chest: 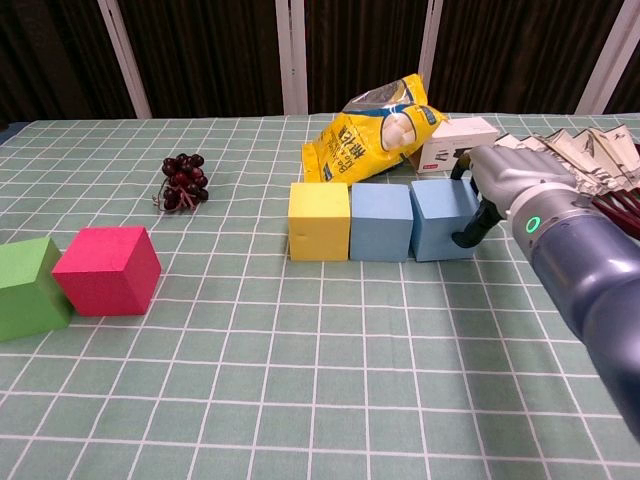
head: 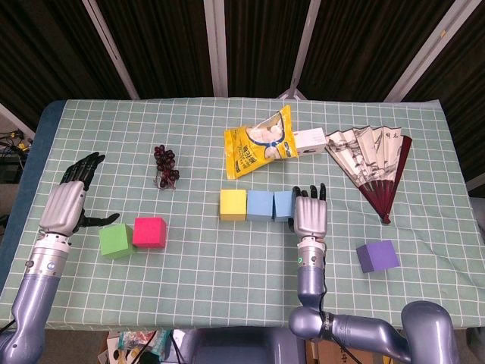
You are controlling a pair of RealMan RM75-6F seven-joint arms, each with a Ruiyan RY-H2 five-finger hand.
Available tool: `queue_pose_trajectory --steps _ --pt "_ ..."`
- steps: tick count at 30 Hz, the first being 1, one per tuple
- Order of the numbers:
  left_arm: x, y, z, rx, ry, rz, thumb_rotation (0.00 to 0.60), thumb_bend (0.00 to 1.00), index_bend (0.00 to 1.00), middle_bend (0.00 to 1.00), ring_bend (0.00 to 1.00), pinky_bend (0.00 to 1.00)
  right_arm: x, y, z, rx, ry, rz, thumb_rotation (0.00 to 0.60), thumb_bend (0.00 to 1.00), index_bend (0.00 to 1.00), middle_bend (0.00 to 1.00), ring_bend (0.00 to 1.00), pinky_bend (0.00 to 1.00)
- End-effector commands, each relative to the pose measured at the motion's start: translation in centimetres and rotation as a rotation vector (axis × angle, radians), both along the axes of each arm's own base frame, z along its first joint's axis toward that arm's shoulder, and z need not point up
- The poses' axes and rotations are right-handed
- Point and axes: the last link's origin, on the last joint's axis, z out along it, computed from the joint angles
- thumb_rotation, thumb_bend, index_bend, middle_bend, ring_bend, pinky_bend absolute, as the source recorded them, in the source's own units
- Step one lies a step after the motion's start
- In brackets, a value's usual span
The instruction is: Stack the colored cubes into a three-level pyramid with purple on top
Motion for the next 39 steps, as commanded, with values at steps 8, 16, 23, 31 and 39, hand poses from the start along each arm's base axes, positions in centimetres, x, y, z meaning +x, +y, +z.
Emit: queue_pose_trajectory --steps 8,16,23,31,39 --pt "0.04 -0.01 0.21 0.001 -0.011 0.001 0.600 0.13 0.00 0.00 0.00 0.00 0.31 0.18 -0.40 -0.002 0.016 0.005 0.600 0.34 0.38 0.37 0.16 0.00" --pt "0.05 -0.03 0.24 -0.001 -0.010 0.002 0.600 0.13 0.00 0.00 0.00 0.00 0.42 0.02 -0.54 -0.007 0.021 0.001 0.600 0.34 0.38 0.37 0.16 0.00" --pt "0.03 -0.02 0.25 0.000 -0.010 0.003 0.600 0.13 0.00 0.00 0.00 0.00 0.51 -0.08 -0.68 -0.004 0.022 -0.005 0.600 0.34 0.38 0.37 0.16 0.00" --pt "-0.02 0.01 0.24 0.000 -0.009 0.005 0.600 0.12 0.00 0.00 0.00 0.00 0.46 -0.12 -0.92 -0.001 0.028 -0.012 0.600 0.34 0.38 0.37 0.16 0.00" --pt "-0.02 0.04 0.26 0.000 -0.009 0.005 0.600 0.13 0.00 0.00 0.00 0.00 0.44 -0.18 -1.05 -0.003 0.029 -0.013 0.600 0.34 0.38 0.37 0.16 0.00"
